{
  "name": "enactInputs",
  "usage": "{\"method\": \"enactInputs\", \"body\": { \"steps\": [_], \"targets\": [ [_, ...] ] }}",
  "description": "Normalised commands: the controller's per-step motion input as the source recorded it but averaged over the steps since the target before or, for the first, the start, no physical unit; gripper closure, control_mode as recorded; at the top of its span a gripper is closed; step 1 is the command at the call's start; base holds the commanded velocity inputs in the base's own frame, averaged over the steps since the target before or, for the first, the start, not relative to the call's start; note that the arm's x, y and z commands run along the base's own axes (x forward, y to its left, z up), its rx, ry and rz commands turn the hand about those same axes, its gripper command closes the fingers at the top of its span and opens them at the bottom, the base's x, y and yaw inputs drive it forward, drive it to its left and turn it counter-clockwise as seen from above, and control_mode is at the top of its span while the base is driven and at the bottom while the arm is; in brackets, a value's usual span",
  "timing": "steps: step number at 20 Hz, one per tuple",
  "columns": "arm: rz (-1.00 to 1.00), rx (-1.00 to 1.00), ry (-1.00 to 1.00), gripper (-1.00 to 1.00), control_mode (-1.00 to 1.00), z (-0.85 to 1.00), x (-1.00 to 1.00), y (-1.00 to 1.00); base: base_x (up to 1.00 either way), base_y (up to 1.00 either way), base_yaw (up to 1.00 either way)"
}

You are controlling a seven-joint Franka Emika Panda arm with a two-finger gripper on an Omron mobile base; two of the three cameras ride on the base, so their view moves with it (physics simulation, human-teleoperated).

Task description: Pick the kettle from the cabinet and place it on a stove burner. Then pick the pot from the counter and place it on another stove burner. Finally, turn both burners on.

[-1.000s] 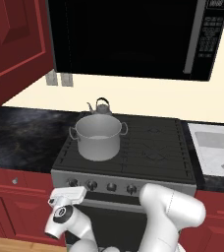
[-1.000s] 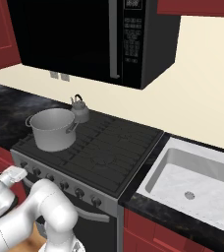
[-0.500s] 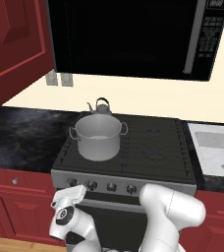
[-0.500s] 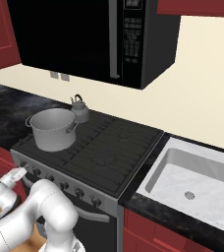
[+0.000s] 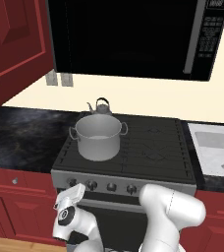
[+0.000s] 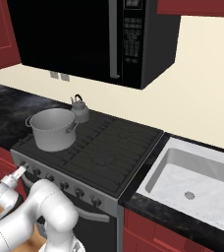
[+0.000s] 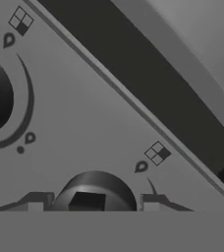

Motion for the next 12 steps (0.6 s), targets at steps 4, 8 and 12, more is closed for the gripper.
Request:
{"method": "enactInputs", "body": {
  "steps": [4,8,12],
  "targets": [
    [0.00,-0.12,0.04,-1.00,-1.00,0.01,0.00,0.10,0.00,0.00,0.00],
    [0.00,-0.06,0.02,-1.00,-1.00,0.00,0.00,0.06,0.00,0.00,0.00],
    [0.00,0.00,0.00,-1.00,-1.00,0.00,0.00,0.00,0.00,0.00,0.00]
  ]
}}
